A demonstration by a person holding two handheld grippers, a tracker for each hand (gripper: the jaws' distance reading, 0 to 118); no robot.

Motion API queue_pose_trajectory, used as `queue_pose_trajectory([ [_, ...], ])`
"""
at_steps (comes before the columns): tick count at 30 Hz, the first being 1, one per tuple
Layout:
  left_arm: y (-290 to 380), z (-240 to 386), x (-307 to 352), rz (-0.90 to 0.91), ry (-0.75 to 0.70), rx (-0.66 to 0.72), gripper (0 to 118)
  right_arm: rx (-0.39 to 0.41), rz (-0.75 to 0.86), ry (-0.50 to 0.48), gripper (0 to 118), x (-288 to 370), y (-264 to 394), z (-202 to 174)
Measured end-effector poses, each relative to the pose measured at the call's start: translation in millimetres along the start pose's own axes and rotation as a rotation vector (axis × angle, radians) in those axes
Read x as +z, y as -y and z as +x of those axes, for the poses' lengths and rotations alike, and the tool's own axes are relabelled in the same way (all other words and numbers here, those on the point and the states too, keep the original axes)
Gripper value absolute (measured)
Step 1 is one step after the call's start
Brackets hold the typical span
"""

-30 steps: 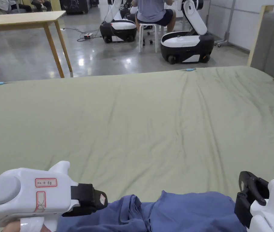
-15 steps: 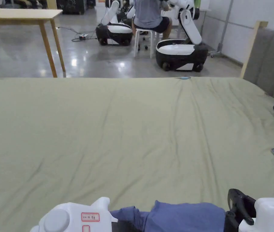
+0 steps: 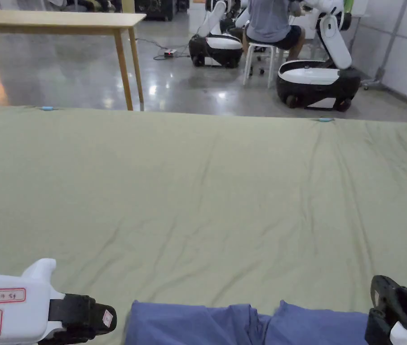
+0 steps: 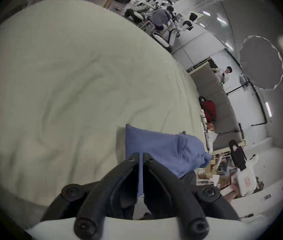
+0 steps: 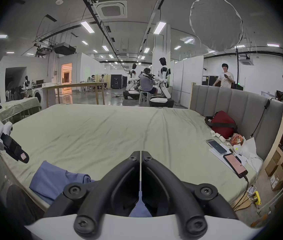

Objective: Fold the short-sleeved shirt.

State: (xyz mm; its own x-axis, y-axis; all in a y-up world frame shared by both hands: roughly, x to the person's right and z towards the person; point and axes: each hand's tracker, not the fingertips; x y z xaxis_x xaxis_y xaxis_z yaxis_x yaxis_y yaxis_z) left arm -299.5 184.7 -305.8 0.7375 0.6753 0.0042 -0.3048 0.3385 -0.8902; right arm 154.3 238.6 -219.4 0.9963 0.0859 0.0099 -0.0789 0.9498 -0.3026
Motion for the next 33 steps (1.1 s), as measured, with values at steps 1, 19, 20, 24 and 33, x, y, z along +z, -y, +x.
queue_pose_trajectory([
  [1, 1, -4, -5, -0.01, 0.04, -0.01, 30, 0.0, -0.003, -0.002, 3, 1, 0, -2],
  [19, -3, -17, -103, -0.136, 0.211, 0.04, 41, 0.021, -0.016, 0.005, 3, 4, -1, -2],
  [20, 0, -25, -103, -0.157, 0.159, 0.007, 15, 0.019, -0.014, 0.005, 3, 5, -1, -2],
  [24, -3, -25, -88, -0.141, 0.21, 0.053, 10, 0.026, 0.004, 0.007, 3, 9, -6, 0],
  [33, -12, -28, 10, -0.015, 0.001, -0.014, 9, 0.026, 0.05, -0.017, 3, 8, -18, 1],
])
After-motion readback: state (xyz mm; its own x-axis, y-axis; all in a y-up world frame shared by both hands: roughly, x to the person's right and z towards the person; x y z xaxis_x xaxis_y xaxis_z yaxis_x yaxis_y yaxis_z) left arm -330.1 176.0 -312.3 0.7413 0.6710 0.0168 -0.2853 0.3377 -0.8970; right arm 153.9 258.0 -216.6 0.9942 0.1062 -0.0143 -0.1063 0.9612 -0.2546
